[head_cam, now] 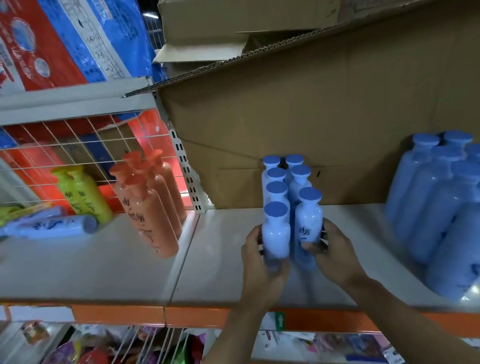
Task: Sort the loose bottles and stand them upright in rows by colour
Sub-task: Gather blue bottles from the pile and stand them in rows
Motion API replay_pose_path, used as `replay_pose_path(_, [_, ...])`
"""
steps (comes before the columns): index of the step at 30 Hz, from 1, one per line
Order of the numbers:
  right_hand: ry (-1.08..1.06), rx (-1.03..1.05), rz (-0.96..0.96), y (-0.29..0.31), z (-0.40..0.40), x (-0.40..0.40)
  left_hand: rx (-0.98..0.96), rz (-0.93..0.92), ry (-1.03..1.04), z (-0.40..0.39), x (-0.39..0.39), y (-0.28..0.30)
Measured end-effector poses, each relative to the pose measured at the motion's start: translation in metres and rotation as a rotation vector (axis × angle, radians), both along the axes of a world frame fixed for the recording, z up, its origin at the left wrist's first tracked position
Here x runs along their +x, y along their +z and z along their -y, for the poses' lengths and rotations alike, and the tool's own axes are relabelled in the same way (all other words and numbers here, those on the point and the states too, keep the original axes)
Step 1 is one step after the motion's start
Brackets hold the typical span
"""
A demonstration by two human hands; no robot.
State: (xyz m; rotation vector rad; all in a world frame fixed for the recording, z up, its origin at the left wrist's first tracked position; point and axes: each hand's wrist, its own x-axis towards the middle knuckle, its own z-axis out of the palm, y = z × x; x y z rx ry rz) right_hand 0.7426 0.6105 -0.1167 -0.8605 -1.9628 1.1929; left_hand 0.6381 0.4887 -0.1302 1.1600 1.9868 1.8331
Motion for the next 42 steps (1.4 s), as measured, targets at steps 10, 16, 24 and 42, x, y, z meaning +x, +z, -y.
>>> replay_pose_path(10, [-0.060, 0.076, 0.106, -0.005, -0.012, -0.011, -0.034, -0.002, -0.021, 0.002, -0.015, -0.005])
replay_pose_path(16, [-0.085, 0.086, 0.111, -0.006, -0.016, -0.014, -0.042, 0.074, -0.094, 0.005, -0.019, -0.004])
replay_pose_path(24, [-0.098, 0.136, 0.124, -0.006, -0.018, -0.023, -0.054, 0.128, -0.160, -0.004, -0.022, -0.002])
replay_pose_path(42, [-0.088, -0.019, 0.153, -0.003, -0.015, -0.022, -0.118, 0.100, -0.183, -0.003, -0.023, -0.007])
